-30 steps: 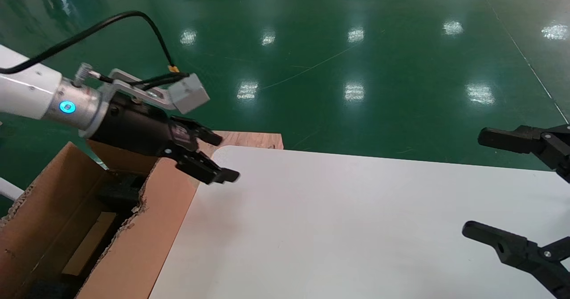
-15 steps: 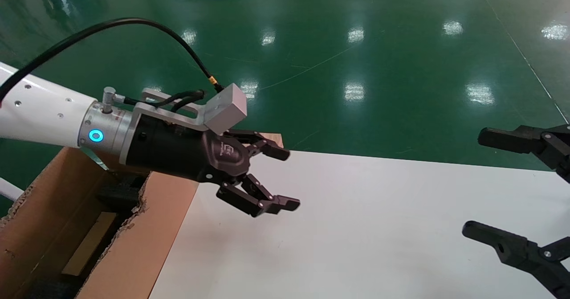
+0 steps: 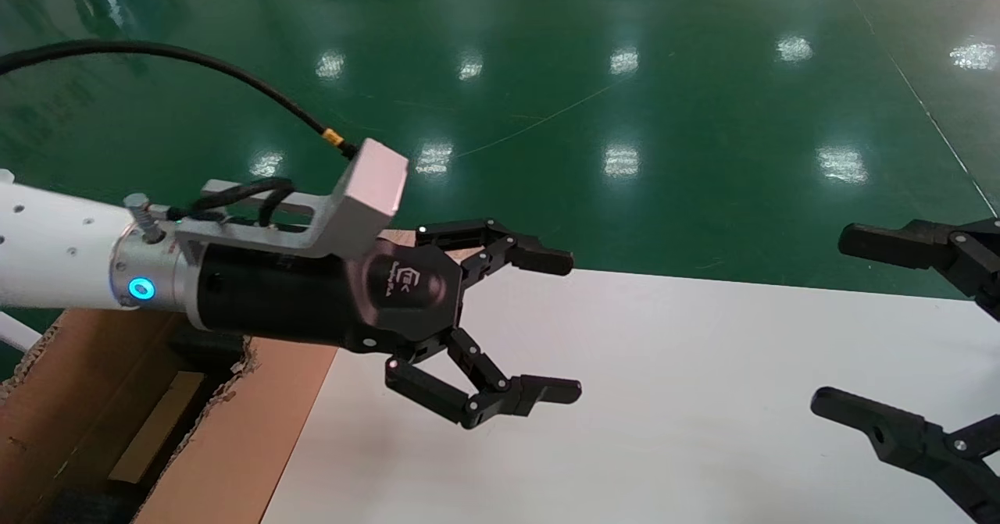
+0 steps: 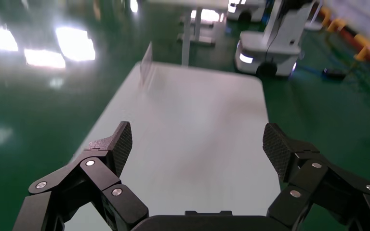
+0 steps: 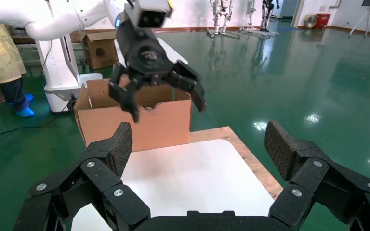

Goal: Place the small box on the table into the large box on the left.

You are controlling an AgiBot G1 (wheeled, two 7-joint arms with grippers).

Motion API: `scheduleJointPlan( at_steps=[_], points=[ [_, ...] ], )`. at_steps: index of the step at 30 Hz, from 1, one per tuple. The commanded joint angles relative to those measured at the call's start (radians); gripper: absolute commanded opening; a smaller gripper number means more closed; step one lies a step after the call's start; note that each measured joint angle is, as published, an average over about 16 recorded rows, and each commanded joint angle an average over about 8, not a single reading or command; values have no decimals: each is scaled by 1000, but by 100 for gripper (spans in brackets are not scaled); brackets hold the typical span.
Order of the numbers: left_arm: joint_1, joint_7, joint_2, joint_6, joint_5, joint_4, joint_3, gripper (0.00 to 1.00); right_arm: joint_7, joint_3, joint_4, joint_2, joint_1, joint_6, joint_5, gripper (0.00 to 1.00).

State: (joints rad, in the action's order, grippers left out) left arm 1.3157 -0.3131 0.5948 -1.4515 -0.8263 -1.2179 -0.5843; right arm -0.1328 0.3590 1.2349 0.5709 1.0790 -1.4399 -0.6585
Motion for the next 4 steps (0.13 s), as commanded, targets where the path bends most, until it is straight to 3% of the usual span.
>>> scheduleJointPlan(
  at_steps=[1, 4],
  points=[
    [-85, 44, 6, -16, 34, -23, 107, 100, 0, 0, 0, 0, 0, 0, 0, 100],
    [-122, 63, 8, -22, 48, -33, 154, 100, 0, 0, 0, 0, 0, 0, 0, 100]
  ],
)
